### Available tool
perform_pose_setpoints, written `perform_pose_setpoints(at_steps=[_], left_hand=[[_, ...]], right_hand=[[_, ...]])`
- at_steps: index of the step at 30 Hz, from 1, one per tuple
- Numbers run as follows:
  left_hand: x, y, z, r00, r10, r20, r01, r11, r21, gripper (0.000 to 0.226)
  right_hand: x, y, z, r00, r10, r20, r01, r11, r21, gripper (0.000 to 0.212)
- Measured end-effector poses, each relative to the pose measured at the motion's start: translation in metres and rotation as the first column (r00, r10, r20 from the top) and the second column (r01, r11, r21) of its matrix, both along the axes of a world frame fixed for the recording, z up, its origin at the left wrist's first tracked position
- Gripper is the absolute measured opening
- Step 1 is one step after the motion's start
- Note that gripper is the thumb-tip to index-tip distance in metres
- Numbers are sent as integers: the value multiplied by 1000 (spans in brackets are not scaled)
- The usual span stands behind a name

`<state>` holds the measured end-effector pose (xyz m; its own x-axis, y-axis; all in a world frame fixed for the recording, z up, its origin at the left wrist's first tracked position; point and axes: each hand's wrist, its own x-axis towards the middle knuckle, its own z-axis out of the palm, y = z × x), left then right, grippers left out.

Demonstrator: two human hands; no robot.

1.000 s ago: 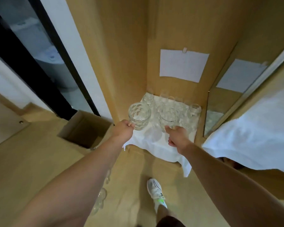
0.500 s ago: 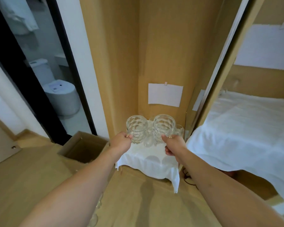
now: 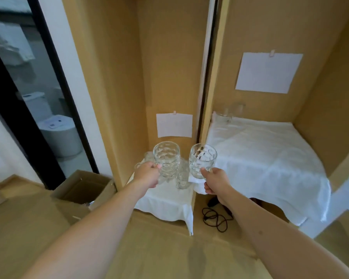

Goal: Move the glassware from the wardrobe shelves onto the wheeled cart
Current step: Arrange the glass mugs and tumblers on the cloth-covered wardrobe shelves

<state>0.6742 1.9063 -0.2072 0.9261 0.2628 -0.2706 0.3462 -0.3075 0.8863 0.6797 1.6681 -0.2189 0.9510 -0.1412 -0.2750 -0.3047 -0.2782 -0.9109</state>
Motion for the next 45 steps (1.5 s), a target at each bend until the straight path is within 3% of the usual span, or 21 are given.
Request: perform_pose_setpoints(at_steps=[8, 19, 25, 38, 45], left_hand=[[-31, -97, 21, 999, -17, 49, 19, 999, -29, 12], [-20, -187, 33, 988, -140, 66, 141, 990, -19, 21], [26, -209, 38, 970, -234, 62, 234, 972, 13, 24], [182, -240, 42, 940, -331, 79, 331, 944, 14, 23], [246, -248, 26, 940, -335, 63, 335, 942, 0, 28]], right_hand=[[-54, -96, 18, 995, -104, 6, 104, 994, 31, 25], [-70, -184, 24, 977, -212, -4, 212, 975, 70, 16], [-37, -199, 24, 965, -261, 18, 260, 963, 71, 17], [97, -216, 22, 933, -358, 35, 355, 932, 76, 51], [151, -221, 2, 907, -422, 6, 420, 903, 85, 26]])
